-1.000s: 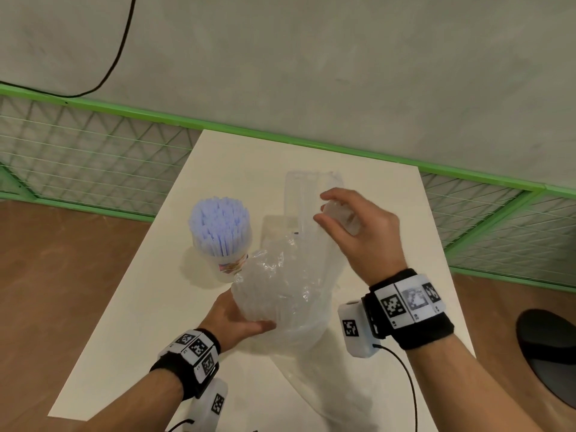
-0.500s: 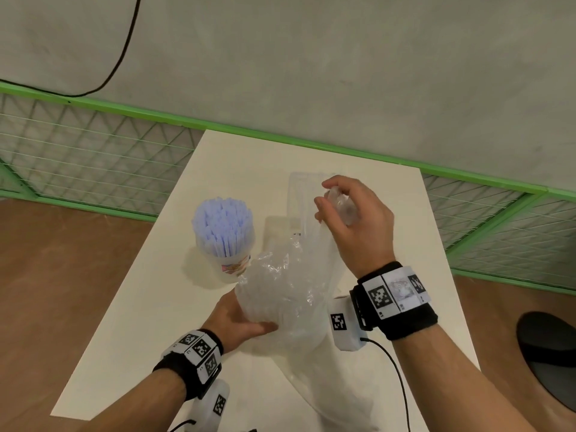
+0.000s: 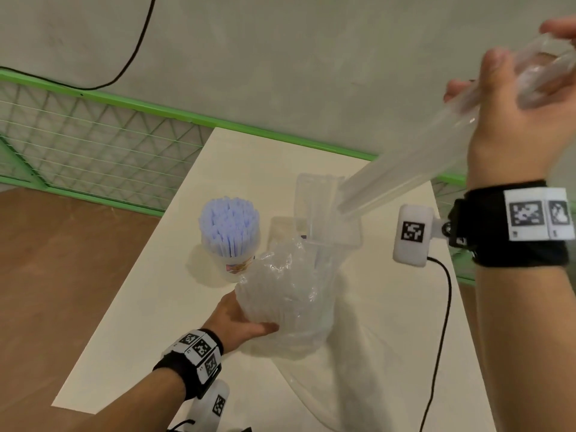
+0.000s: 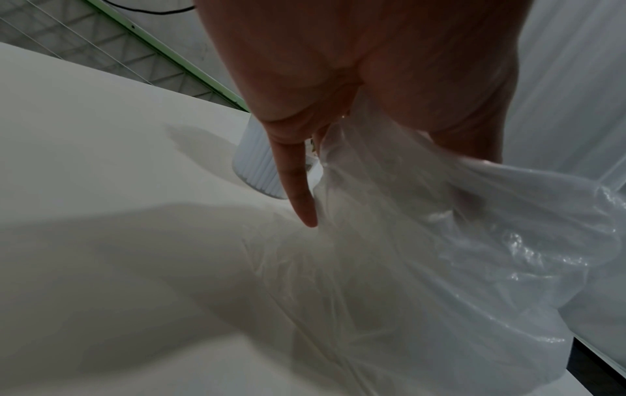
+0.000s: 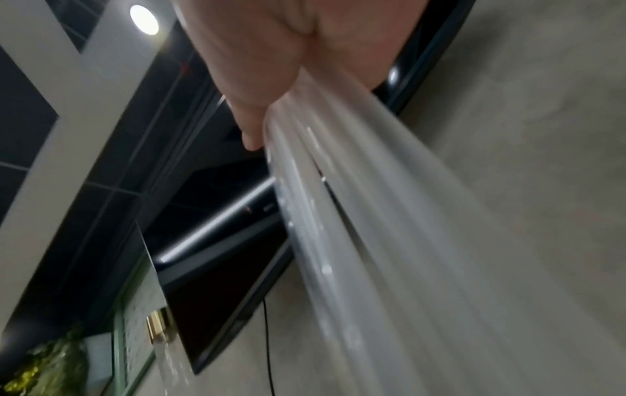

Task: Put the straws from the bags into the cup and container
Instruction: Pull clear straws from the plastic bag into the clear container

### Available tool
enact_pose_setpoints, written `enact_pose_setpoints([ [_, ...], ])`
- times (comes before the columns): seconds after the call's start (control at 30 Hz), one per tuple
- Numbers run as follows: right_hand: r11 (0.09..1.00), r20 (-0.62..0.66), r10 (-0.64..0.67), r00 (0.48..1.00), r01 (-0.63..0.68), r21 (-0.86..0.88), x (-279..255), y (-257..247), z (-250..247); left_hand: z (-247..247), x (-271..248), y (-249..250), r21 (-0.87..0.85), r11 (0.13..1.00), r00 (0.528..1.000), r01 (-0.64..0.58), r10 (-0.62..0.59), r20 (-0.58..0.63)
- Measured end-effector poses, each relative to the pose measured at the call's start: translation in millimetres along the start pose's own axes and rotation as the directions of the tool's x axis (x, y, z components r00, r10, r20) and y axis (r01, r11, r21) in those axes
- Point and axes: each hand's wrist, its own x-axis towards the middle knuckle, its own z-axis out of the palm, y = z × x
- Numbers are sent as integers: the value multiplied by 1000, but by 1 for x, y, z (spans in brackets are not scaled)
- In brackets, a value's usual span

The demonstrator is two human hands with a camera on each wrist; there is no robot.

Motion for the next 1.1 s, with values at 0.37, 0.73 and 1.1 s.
enact_pose_setpoints([
  [0.37,828,622,465,630,-61,-557,-77,129,28,0,-5,5,-7,999,999,37,-37,-5],
  [0.73,689,770,595,230,347,-636,-82,168,55,0,-5,10,-18,1000,1000,14,-14,7],
  [1.1,574,664,641,386,334,-748,-89,172,79,-1,-4,9,23,1000,999,13,-13,30],
])
